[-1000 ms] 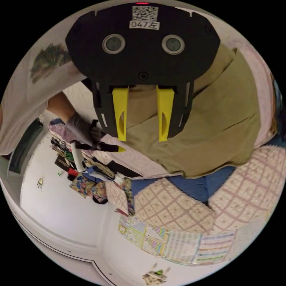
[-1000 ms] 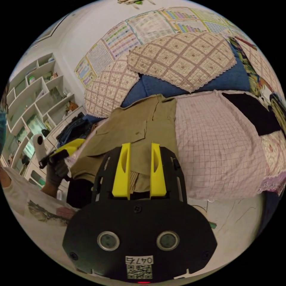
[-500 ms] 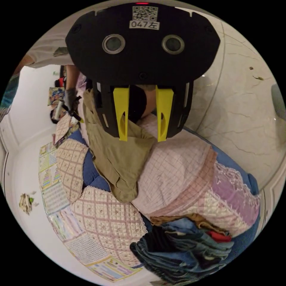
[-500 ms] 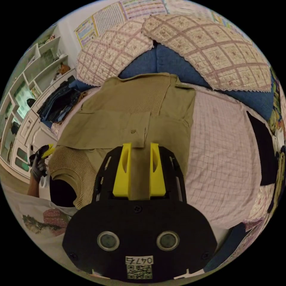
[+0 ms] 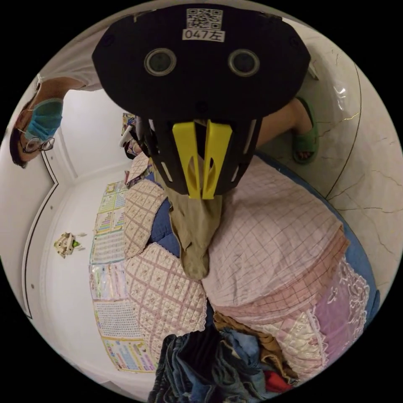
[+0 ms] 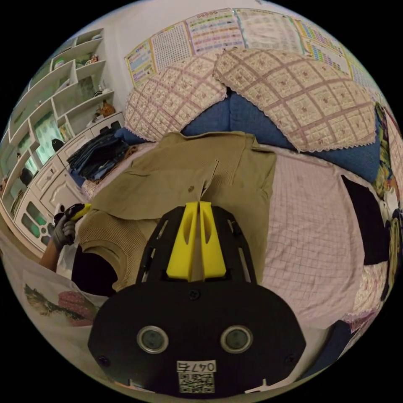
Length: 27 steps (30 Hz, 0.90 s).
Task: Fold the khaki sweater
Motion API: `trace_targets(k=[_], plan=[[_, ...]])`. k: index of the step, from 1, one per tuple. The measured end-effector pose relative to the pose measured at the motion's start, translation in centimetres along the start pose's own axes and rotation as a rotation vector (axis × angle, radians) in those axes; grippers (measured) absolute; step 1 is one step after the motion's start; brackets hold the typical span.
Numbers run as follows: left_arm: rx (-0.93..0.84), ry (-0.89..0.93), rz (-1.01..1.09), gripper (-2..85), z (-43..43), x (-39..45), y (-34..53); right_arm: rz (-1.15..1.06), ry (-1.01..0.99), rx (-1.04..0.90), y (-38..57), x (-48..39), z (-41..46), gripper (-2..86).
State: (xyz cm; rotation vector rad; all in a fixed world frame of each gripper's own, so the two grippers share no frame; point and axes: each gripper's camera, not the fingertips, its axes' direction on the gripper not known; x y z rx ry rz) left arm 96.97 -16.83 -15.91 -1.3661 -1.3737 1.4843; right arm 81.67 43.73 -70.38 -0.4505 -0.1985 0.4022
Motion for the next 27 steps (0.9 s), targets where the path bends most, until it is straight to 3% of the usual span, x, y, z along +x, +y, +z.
trace_targets(k=[4, 8, 13, 20, 24, 27], plan=[[0.000, -0.007, 0.042, -0.9, -2.4, 1.1, 1.7, 0.029, 0.025, -0.087, 2.0, 0.5, 2.8, -1.1], [0.012, -0.008, 0.061, -0.9, -5.0, 2.1, 4.5, 0.041, 0.010, -0.055, 2.5, 1.0, 4.1, -1.1], [0.011, -0.113, 0.034, -0.5, -6.8, 0.6, 8.8, 0.009, 0.005, -0.109, 2.3, 1.3, 7.2, -1.1], [0.024, -0.117, 0.007, 6.3, -10.5, -2.8, 15.7, 0.000, 0.039, -0.122, 2.9, 1.7, 9.8, -1.0], [-0.081, -0.308, 0.150, 7.9, -8.3, -0.4, 20.3, 0.014, 0.027, -0.119, 2.8, 2.4, 10.7, -1.0], [-0.016, -0.423, 0.211, 7.9, -6.8, 0.9, 23.1, 0.020, 0.027, -0.117, 2.6, 2.8, 11.4, -1.0]])
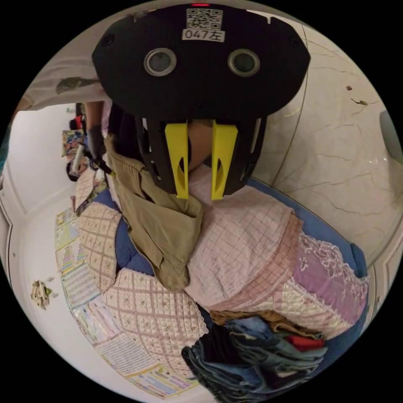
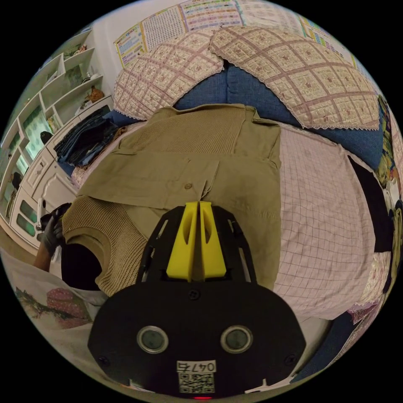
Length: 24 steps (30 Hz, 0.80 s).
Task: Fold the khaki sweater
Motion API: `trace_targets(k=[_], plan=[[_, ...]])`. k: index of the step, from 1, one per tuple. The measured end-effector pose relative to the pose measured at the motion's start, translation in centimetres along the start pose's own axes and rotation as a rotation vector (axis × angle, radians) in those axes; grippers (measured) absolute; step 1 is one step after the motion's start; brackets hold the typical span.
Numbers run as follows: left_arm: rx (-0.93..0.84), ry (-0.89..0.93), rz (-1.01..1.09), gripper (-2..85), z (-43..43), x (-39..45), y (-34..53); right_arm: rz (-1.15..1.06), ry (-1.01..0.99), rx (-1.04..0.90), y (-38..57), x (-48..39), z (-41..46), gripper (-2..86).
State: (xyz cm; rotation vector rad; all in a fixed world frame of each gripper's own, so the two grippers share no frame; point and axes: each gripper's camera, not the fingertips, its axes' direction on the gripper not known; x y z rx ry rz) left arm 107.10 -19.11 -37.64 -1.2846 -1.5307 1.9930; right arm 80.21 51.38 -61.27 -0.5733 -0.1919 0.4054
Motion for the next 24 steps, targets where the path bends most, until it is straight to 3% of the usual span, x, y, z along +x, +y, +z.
trace_targets(k=[9, 17, 20, 24], plan=[[0.021, 0.020, -0.001, -0.2, 3.6, -0.6, 2.9, 0.002, -0.010, -0.014, -0.6, 1.2, 2.6, -1.0], [0.038, 0.121, -0.059, 5.7, 4.8, -4.5, 8.0, 0.027, 0.014, 0.073, -0.6, 2.4, 3.1, 4.9], [0.124, 0.076, -0.024, 6.6, 2.1, -4.8, 9.1, 0.040, 0.066, 0.188, -0.9, 3.9, 0.5, 6.1], [0.134, -0.102, 0.204, 8.8, 0.9, 1.4, 6.8, -0.030, 0.088, 0.198, -4.0, 6.5, -0.7, 6.0]])
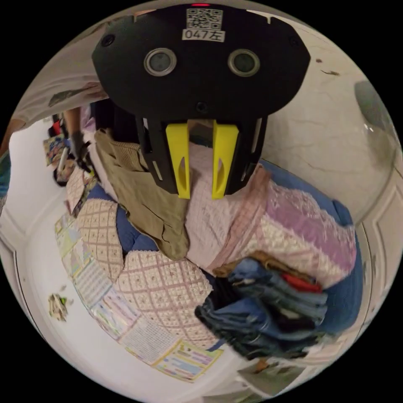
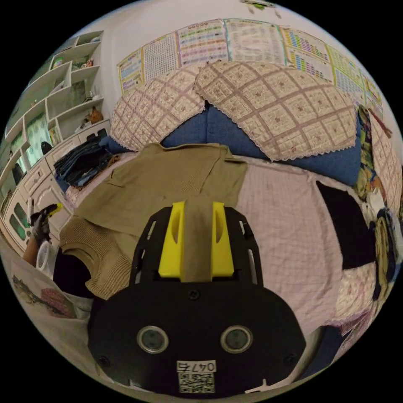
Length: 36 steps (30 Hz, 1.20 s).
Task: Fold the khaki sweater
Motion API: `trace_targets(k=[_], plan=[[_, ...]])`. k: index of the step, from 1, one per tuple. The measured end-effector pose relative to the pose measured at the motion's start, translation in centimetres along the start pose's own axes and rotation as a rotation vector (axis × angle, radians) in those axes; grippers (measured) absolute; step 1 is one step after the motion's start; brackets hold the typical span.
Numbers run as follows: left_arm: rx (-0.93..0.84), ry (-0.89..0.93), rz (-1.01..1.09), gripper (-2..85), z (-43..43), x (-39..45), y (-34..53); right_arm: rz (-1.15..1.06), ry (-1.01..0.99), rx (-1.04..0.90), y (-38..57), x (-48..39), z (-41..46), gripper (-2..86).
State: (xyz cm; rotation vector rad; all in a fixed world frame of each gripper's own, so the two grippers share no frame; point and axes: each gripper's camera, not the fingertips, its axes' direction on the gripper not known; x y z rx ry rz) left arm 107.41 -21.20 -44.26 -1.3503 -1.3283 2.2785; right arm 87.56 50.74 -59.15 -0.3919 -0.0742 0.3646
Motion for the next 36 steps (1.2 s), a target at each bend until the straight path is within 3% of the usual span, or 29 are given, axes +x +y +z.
trace_targets(k=[4, 9, 13, 20, 24, 27, 31, 33, 36], plan=[[0.041, 0.026, 0.182, 9.8, 3.3, 6.1, -6.2, -0.158, 0.053, -0.061, -6.3, 1.8, 3.9, 5.9], [-0.055, 0.083, 0.335, 10.4, 20.3, 12.6, -17.8, -0.288, 0.101, -0.130, -14.3, 2.4, 12.2, 6.5], [-0.066, 0.212, 0.307, 9.7, 33.3, 12.1, -23.1, -0.400, 0.150, -0.235, -19.3, 3.0, 20.8, 6.0], [-0.236, 0.207, 0.213, 12.5, 54.2, 9.7, -32.1, -0.541, 0.170, -0.391, -22.0, 6.3, 29.8, 4.3], [-0.324, 0.229, 0.117, 13.7, 63.2, 7.8, -35.2, -0.427, 0.157, -0.315, -24.1, 9.5, 28.8, -0.1], [-0.454, 0.268, 0.067, 13.5, 69.0, 7.0, -34.9, -0.222, 0.092, -0.302, -25.6, 13.9, 27.7, -0.7], [-0.448, 0.251, 0.077, 8.0, 70.5, 7.0, -33.6, -0.120, 0.038, -0.264, -25.9, 16.9, 26.0, -0.5], [-0.469, 0.317, 0.077, 0.7, 70.6, 6.8, -33.0, -0.099, 0.036, -0.257, -25.9, 17.2, 25.7, -0.5], [-0.392, 0.335, 0.100, -0.6, 67.8, 7.4, -32.7, -0.107, 0.028, -0.234, -25.8, 17.2, 24.3, -0.5]])
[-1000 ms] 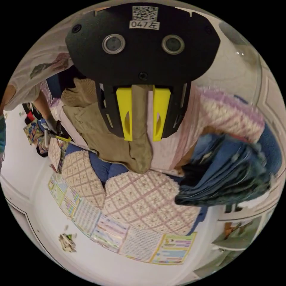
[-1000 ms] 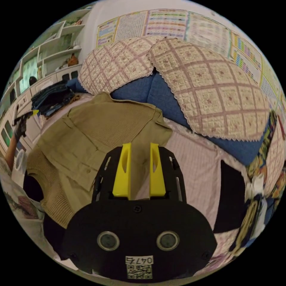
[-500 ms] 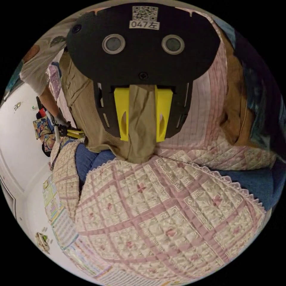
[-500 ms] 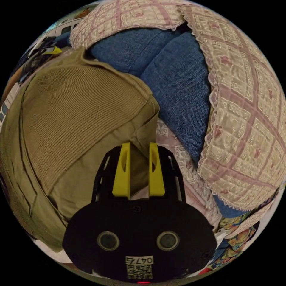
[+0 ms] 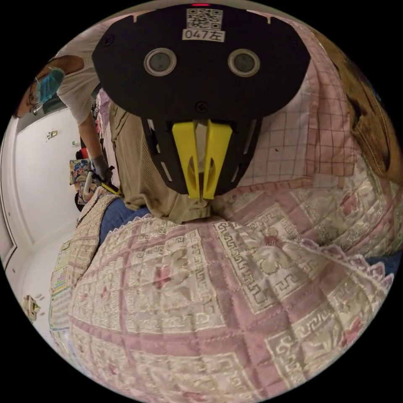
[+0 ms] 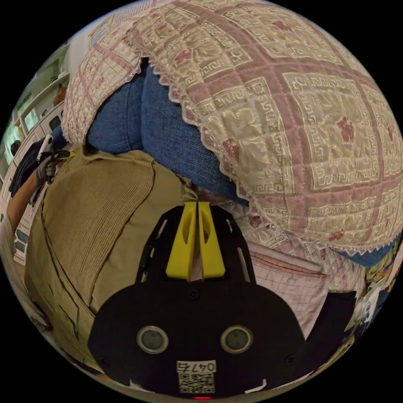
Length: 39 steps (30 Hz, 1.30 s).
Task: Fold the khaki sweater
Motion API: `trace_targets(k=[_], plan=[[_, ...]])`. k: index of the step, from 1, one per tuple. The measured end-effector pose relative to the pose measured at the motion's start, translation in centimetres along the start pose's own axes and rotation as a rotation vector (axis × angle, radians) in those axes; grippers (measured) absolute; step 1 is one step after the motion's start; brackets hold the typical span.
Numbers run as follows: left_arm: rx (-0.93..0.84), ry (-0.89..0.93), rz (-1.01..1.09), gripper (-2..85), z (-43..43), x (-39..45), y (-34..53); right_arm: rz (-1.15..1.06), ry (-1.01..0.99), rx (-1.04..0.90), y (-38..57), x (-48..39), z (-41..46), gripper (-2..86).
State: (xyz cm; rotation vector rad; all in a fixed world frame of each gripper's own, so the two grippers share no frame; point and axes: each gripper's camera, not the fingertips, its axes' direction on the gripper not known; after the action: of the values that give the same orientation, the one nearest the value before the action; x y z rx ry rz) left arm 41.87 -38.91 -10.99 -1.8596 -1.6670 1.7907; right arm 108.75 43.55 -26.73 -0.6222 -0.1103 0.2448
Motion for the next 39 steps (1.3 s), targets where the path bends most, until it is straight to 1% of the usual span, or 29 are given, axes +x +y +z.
trace_targets(k=[3, 4, 6, 7, 10, 12, 13, 14, 18, 19, 21, 22, 24, 25, 27, 29, 32, 34, 35, 37, 39], plan=[[0.098, 0.021, 0.085, -0.9, -4.1, 3.3, 1.7, 0.003, -0.068, 0.107, 1.2, 0.3, -4.1, -0.6], [0.124, 0.041, 0.101, -0.9, -5.1, 3.9, 2.3, 0.004, -0.119, 0.165, 2.1, 0.5, -6.4, -0.7], [0.226, 0.167, 0.167, -1.0, -9.6, 6.4, 5.6, 0.010, -0.183, 0.236, 4.0, 0.6, -10.1, -0.7], [0.249, 0.192, 0.189, -1.0, -10.8, 7.1, 6.7, 0.004, -0.215, 0.272, 5.5, 0.5, -12.7, -0.7], [0.320, 0.273, 0.332, -1.0, -17.6, 11.7, 13.4, -0.056, -0.293, 0.360, 10.3, -0.3, -19.7, -0.8], [0.368, 0.324, 0.423, -1.0, -23.6, 15.2, 20.5, -0.101, -0.355, 0.401, 13.7, -0.9, -24.0, -0.8], [0.378, 0.332, 0.440, -1.0, -25.0, 15.9, 22.3, -0.126, -0.383, 0.423, 16.2, -1.4, -26.7, -0.8], [0.390, 0.338, 0.470, -0.9, -27.7, 17.2, 26.3, -0.146, -0.403, 0.443, 18.9, -2.0, -29.2, -0.8], [0.359, 0.296, 0.533, -0.6, -33.7, 19.2, 39.9, -0.185, -0.437, 0.455, 27.1, -3.9, -34.1, -0.8], [0.350, 0.278, 0.530, -0.5, -34.2, 19.1, 41.7, -0.184, -0.451, 0.440, 29.6, -4.4, -34.7, -0.7], [0.341, 0.242, 0.463, 0.8, -35.5, 17.2, 48.0, -0.177, -0.495, 0.390, 32.8, -5.1, -34.5, -0.5], [0.349, 0.243, 0.437, 1.3, -35.8, 16.4, 49.3, -0.172, -0.509, 0.332, 34.4, -5.7, -33.7, -0.2], [0.405, 0.243, 0.324, 3.7, -37.0, 13.4, 54.2, -0.151, -0.483, 0.233, 36.4, -6.8, -32.3, 0.8], [0.412, 0.242, 0.302, 3.9, -37.2, 12.9, 55.2, -0.106, -0.447, 0.174, 37.3, -7.1, -31.5, 1.8], [0.416, 0.216, 0.262, 4.6, -38.2, 12.7, 58.4, -0.062, -0.427, 0.164, 38.7, -6.8, -31.5, 3.7], [0.377, 0.174, 0.259, 5.2, -38.6, 13.8, 59.6, 0.054, -0.429, 0.262, 40.4, -5.3, -33.2, 5.4], [0.279, 0.070, 0.219, 6.3, -38.4, 15.5, 59.9, 0.181, -0.444, 0.396, 41.4, -3.6, -34.9, 5.2], [0.235, 0.032, 0.157, 6.6, -37.5, 15.6, 59.5, 0.211, -0.429, 0.381, 40.4, -3.2, -35.0, 5.2], [0.212, 0.011, 0.074, 6.8, -36.9, 14.9, 58.8, 0.193, -0.407, 0.352, 39.1, -3.4, -34.9, 5.6], [0.219, 0.028, 0.019, 7.8, -36.3, 13.8, 57.8, 0.155, -0.368, 0.288, 36.6, -4.0, -34.5, 6.6], [0.264, 0.048, -0.051, 8.5, -36.3, 12.5, 56.2, 0.107, -0.349, 0.217, 33.9, -4.7, -34.0, 6.9]])
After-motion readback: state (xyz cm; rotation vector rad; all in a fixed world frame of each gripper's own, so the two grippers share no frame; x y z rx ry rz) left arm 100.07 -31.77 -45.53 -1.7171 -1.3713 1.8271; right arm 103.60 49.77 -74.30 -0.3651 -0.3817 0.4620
